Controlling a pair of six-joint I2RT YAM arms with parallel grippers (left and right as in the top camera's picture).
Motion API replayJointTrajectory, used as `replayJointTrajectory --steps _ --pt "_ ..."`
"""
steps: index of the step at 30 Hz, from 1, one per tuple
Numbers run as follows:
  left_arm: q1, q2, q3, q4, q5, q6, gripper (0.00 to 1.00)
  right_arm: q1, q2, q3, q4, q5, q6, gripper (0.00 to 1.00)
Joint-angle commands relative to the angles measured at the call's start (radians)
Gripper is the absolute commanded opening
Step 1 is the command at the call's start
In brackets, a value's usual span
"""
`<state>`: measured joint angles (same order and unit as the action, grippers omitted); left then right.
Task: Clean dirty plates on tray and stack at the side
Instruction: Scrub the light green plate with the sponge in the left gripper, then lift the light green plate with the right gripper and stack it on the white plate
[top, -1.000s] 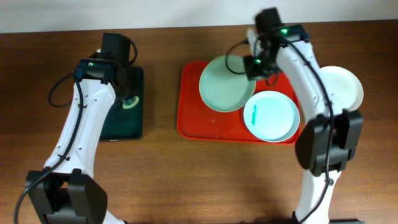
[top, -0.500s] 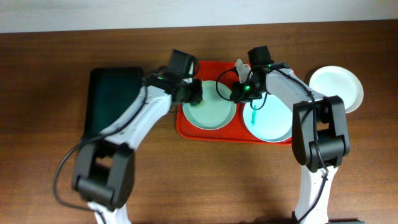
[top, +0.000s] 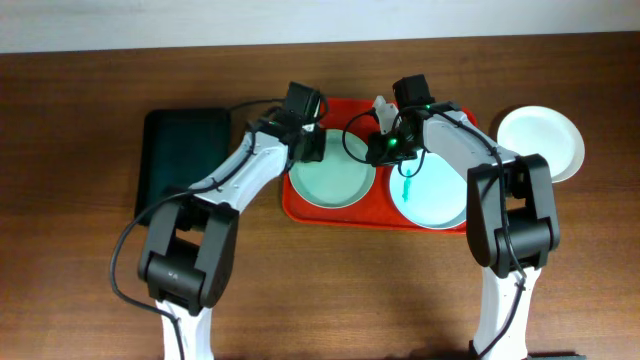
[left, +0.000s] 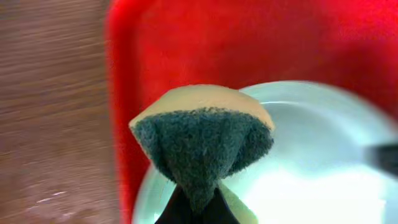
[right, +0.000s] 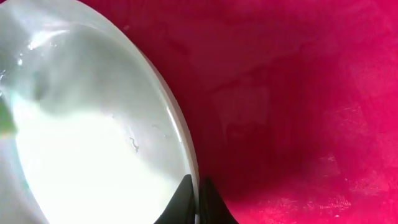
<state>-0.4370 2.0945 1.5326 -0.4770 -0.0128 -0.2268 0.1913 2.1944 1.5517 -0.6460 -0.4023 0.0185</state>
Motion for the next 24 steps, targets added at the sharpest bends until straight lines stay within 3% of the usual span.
replayJointTrajectory --steps 1,4,8,11,16,19,21,24 --pt "-0.002 -0.006 0.018 -0.009 0.184 -0.084 0.0 -0.007 0.006 -0.027 -0.011 0.078 -0.01 0.04" --pt "-0.002 0.069 0.018 -0.029 0.159 -0.077 0.0 -0.007 0.006 -0.027 -0.011 0.078 -0.01 0.04" --pt "0.023 0.083 0.021 -0.07 -0.215 -0.01 0.0 -0.008 0.006 -0.027 -0.017 0.079 -0.01 0.04" --pt "0.027 -0.021 0.021 -0.108 -0.468 -0.01 0.0 -0.008 -0.01 -0.026 -0.018 0.09 -0.01 0.04" --pt "0.033 -0.336 0.021 -0.182 -0.342 -0.011 0.0 -0.002 -0.208 0.011 -0.092 0.295 -0.01 0.04" --pt "0.073 -0.388 0.021 -0.351 -0.35 -0.01 0.0 0.068 -0.357 0.067 -0.153 0.565 -0.011 0.04" --pt "0.139 -0.388 0.02 -0.46 -0.349 -0.011 0.0 0.211 -0.463 0.11 -0.164 0.949 -0.081 0.04" --pt "0.206 -0.388 0.02 -0.464 -0.337 -0.011 0.0 0.403 -0.484 0.122 -0.118 1.432 -0.259 0.04"
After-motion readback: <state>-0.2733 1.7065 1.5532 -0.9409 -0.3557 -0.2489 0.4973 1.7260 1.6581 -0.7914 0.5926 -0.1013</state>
